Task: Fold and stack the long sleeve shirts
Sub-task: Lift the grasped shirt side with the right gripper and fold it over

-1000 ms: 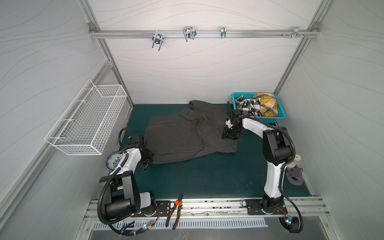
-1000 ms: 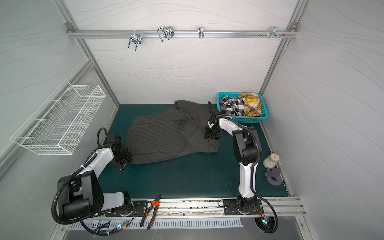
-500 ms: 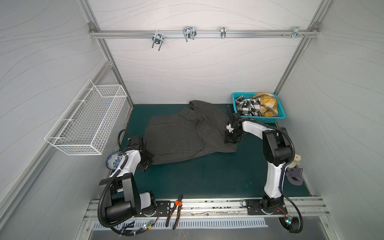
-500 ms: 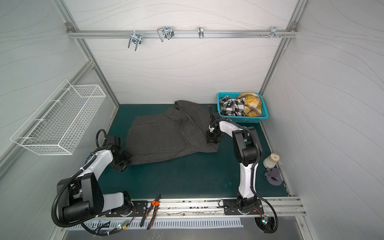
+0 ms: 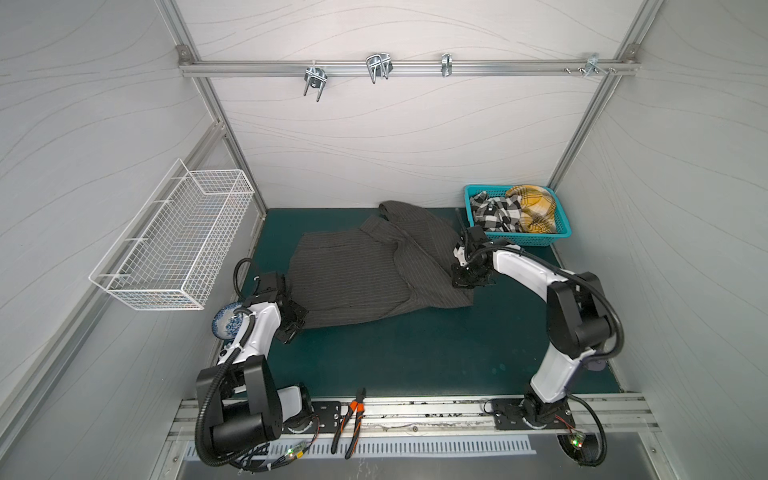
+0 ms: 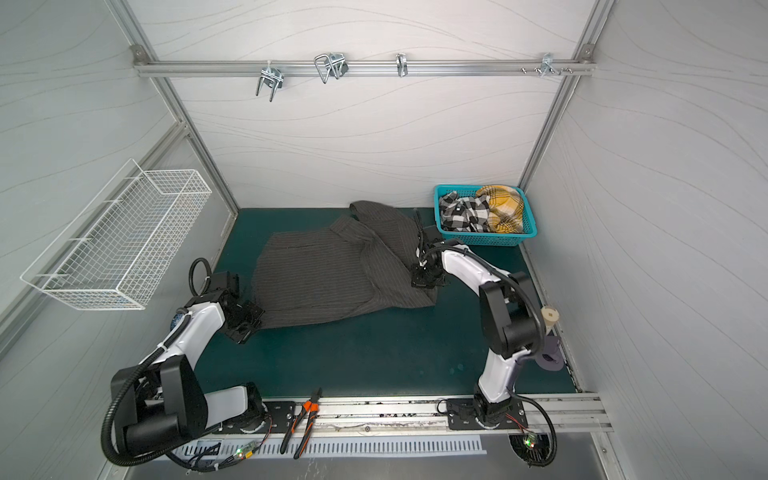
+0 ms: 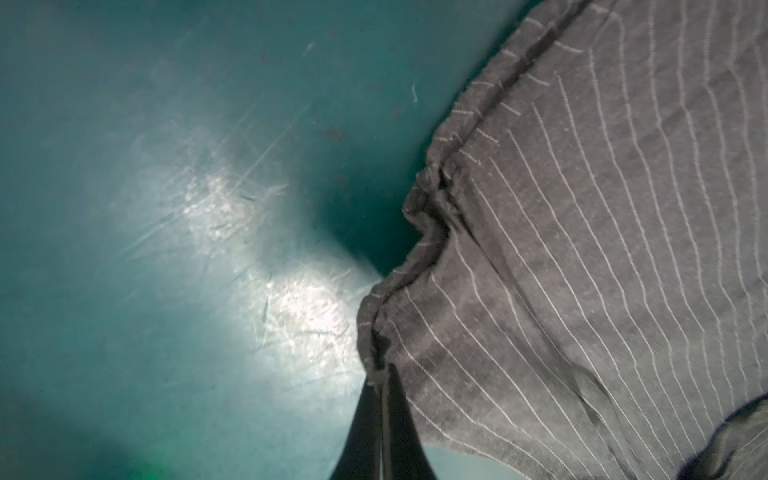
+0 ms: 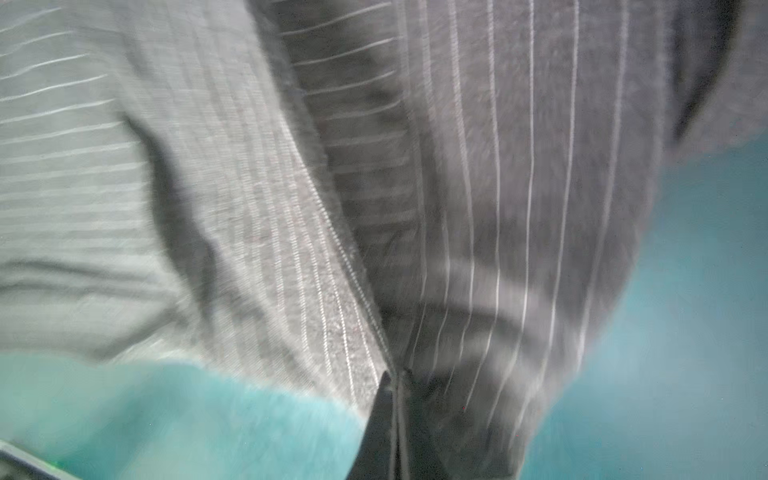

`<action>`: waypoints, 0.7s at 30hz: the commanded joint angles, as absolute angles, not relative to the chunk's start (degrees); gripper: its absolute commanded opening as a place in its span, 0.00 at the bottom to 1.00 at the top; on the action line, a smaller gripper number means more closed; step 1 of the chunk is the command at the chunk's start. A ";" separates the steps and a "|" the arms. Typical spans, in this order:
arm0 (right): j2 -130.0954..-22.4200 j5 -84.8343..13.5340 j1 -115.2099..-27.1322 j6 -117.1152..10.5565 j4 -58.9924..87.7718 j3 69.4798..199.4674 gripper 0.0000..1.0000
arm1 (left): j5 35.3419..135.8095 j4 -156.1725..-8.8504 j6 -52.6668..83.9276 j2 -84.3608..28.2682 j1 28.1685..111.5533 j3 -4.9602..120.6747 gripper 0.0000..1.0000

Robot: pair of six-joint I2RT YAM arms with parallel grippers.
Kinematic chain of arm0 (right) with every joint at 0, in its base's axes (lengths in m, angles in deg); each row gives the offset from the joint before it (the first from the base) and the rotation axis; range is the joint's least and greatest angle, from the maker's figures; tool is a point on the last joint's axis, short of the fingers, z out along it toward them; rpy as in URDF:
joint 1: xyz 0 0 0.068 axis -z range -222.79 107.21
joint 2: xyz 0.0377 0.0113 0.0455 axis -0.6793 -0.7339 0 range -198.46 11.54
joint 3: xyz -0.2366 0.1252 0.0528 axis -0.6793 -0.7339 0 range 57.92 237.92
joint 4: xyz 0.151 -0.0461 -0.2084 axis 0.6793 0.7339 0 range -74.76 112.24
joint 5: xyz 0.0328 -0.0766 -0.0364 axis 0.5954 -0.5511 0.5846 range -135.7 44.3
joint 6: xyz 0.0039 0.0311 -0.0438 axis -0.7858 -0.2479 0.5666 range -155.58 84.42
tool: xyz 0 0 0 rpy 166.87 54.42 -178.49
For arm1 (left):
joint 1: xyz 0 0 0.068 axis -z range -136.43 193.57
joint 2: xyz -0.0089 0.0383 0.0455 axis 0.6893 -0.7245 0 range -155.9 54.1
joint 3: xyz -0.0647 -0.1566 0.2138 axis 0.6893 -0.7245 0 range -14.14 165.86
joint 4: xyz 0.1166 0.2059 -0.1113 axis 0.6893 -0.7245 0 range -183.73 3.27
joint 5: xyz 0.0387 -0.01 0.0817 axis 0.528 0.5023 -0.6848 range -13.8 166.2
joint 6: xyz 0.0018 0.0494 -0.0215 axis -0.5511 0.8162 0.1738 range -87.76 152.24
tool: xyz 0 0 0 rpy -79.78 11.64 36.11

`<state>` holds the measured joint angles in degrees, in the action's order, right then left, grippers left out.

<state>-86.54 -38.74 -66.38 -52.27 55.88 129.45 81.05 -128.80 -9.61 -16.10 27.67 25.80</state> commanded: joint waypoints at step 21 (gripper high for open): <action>-99.61 -28.71 -60.00 -57.81 58.24 160.82 0.00 | 81.23 -126.22 -14.91 -34.79 27.44 48.55 0.00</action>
